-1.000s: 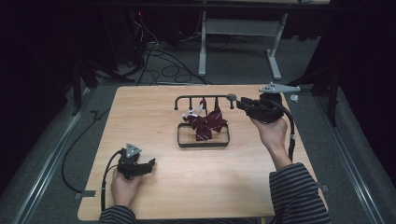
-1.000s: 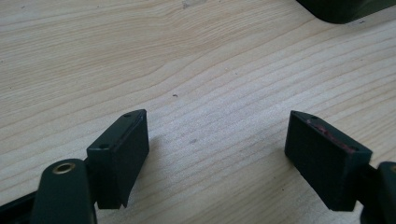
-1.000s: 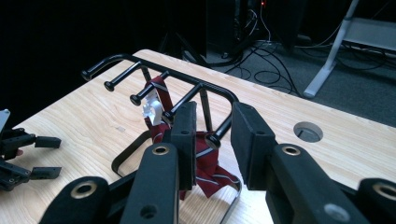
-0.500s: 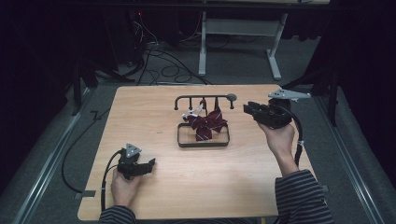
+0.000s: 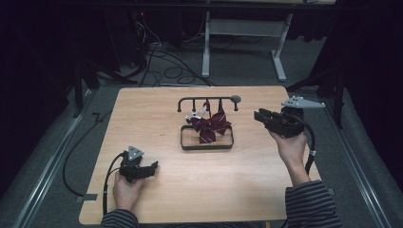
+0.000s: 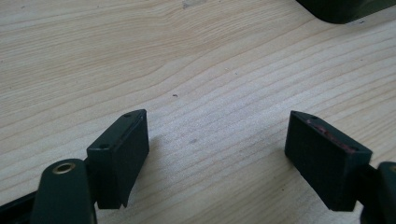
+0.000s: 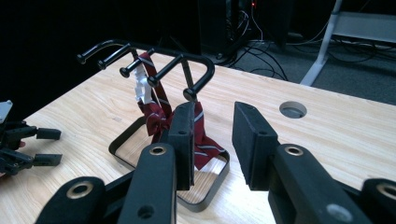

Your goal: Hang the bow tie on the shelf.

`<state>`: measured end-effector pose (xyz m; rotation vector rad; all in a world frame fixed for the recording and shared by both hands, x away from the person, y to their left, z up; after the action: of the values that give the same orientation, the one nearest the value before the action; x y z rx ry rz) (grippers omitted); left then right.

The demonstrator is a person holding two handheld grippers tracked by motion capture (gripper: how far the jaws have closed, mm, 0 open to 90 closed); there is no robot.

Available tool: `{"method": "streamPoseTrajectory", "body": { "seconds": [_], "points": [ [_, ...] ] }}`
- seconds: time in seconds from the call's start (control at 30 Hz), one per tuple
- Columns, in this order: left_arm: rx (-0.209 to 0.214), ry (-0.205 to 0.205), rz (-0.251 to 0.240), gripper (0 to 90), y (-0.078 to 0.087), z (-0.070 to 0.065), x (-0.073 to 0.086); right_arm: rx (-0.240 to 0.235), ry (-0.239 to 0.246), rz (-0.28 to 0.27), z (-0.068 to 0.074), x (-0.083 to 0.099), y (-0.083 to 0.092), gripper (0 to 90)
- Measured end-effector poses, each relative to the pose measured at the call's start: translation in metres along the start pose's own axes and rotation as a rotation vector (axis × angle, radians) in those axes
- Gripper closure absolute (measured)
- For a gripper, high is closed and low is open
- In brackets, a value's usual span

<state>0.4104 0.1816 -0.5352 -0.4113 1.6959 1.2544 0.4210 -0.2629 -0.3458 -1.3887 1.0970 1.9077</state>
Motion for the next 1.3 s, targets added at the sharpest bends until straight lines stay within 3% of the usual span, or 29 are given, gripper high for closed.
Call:
{"method": "streamPoseTrajectory", "body": {
  "seconds": [0.73,1.3],
  "points": [
    [0.002,0.002,0.001,22.2,0.000,0.000,0.000,0.026,-0.016,-0.015,-0.010,0.025,0.032,70.7],
    [0.002,0.001,0.001,22.2,0.000,0.000,0.000,0.039,-0.078,-0.032,-0.020,0.051,0.047,70.4]
  ]
}}
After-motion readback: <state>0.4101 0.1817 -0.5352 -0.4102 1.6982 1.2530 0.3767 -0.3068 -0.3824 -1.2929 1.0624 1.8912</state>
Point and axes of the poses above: each handheld gripper's, and its own axes: y roughly backward along the jaws, x roughly out of its underside, z roughly to its left, the point moved 4 cm from there along -y, roughly forward along the jaws, and after that the axes turned 9 degrees about -z, right-handed, at the moved point
